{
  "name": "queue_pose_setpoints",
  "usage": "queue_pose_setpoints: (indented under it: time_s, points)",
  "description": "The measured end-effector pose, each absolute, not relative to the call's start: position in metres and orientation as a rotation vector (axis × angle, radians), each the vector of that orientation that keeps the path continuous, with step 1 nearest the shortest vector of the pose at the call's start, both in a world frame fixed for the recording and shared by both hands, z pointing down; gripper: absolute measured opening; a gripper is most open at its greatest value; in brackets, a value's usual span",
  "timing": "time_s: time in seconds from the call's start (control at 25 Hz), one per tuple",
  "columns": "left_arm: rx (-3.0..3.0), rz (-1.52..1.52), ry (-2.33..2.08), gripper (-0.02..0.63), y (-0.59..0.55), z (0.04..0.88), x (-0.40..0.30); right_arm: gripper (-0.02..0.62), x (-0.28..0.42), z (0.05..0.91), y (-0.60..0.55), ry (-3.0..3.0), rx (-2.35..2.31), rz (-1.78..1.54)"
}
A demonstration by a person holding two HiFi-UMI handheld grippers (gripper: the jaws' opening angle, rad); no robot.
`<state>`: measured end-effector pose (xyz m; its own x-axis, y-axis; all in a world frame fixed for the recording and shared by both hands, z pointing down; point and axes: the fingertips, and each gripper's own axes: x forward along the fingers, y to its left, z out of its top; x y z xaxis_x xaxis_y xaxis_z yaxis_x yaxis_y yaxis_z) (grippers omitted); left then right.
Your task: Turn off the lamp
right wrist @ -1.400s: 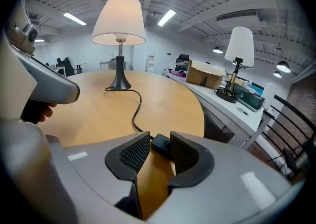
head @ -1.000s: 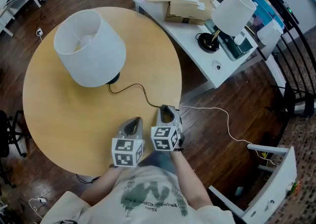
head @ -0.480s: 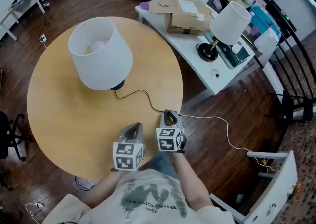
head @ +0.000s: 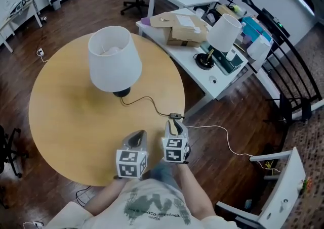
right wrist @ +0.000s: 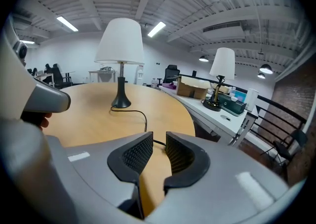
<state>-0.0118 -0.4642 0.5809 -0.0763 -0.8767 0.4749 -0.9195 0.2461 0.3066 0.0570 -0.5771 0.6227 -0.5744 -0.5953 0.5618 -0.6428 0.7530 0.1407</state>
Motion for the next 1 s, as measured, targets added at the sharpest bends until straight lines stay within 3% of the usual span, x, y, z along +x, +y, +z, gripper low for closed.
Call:
queue_pose_setpoints:
  time_s: [0.64, 1.0]
  points:
    - [1.754, -0.002, -1.899, -0.005, -0.432, 0.539, 0.007, 0.005, 0.066, 0.529, -0.499, -2.517, 0.987, 0.128]
    - [1.761, -0.03, -2.009, -0.005, -0.402, 0.508, 0.023, 0.0, 0.064, 0.475, -0.447, -2.706, 0.878, 0.098]
